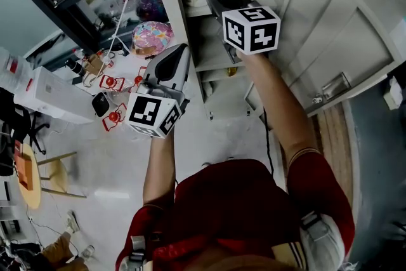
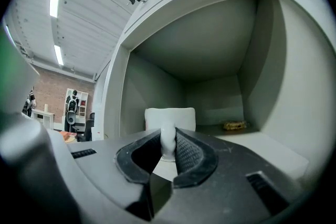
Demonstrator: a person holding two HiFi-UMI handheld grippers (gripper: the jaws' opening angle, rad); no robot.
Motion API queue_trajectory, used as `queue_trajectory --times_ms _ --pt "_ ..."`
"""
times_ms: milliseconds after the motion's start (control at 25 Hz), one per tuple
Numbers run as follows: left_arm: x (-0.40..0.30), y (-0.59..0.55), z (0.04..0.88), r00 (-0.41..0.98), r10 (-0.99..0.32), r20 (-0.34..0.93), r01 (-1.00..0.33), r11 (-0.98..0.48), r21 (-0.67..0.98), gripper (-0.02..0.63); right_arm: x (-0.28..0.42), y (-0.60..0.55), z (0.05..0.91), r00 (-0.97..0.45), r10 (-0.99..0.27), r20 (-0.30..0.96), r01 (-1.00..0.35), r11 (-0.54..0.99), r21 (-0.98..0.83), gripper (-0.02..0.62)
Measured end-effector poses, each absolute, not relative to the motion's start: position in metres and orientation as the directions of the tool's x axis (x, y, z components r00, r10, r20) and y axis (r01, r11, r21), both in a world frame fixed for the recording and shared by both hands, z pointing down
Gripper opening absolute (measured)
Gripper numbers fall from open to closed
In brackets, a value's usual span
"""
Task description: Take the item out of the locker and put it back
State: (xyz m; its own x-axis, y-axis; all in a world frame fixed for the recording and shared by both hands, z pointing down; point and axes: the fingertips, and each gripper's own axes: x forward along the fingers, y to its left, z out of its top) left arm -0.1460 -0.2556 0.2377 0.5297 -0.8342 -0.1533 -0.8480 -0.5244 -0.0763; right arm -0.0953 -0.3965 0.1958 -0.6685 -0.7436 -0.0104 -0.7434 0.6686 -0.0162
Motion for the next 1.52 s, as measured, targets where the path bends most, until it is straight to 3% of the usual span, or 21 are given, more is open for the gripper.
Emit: queue_trajectory --times_ms 1520 --pt "-0.136 -0.223 0.240 0.578 -0.797 -0.172 -0.815 -0.575 -0.072 0.006 -0.045 -0.281 0.181 -0.640 -0.756 -0.135 -0.765 0.644 0.022 0.037"
